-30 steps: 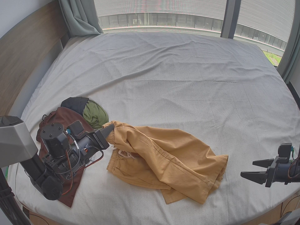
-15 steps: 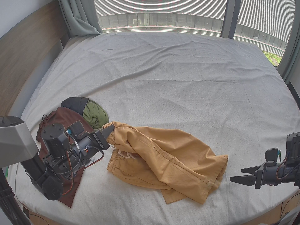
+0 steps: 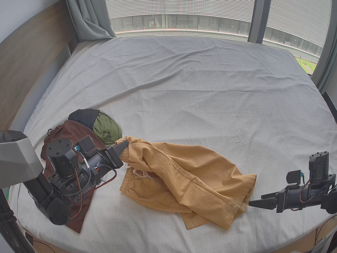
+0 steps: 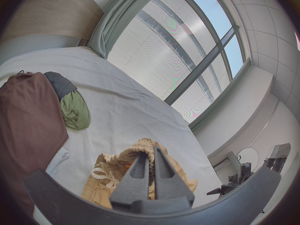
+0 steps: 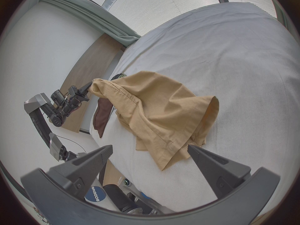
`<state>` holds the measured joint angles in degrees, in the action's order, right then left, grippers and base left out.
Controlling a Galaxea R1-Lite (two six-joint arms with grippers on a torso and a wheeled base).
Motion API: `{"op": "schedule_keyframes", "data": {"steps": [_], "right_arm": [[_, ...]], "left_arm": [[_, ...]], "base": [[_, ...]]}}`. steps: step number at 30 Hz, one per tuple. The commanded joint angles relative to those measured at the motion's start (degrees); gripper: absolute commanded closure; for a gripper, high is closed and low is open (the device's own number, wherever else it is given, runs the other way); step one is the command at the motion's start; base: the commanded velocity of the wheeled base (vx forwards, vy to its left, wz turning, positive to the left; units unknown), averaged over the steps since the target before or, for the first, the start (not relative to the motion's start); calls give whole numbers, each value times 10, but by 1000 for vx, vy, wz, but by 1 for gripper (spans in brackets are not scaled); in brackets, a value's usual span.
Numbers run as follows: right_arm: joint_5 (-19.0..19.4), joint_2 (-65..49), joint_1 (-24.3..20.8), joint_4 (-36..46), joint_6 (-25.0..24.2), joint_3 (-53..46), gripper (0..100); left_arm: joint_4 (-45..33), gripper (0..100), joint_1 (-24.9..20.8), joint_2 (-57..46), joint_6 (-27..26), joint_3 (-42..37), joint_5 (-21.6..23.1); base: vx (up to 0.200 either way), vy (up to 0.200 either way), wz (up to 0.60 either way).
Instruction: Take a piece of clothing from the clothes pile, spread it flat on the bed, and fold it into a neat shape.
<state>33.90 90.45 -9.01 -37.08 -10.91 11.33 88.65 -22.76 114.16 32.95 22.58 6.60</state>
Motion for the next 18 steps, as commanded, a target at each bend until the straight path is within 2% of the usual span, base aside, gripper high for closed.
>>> {"op": "schedule_keyframes", "data": {"steps": [1,2,10,18], "right_arm": [[-1,76,-1,-52,0,-15,0],[-2,187,-12,-179,-6,-37,0],[-4,233,-29,-263,-59,-39,0],[-7,277,-30,-318,-61,-51,0]], "left_arm": [[0,100,1,1,1,0,0],[0,100,1,2,1,3,0],[0,100,2,2,1,3,0],[0,100,2,3,1,3,0]], "base": [[0,0,0],[0,0,0],[0,0,0],[0,0,0]]}}
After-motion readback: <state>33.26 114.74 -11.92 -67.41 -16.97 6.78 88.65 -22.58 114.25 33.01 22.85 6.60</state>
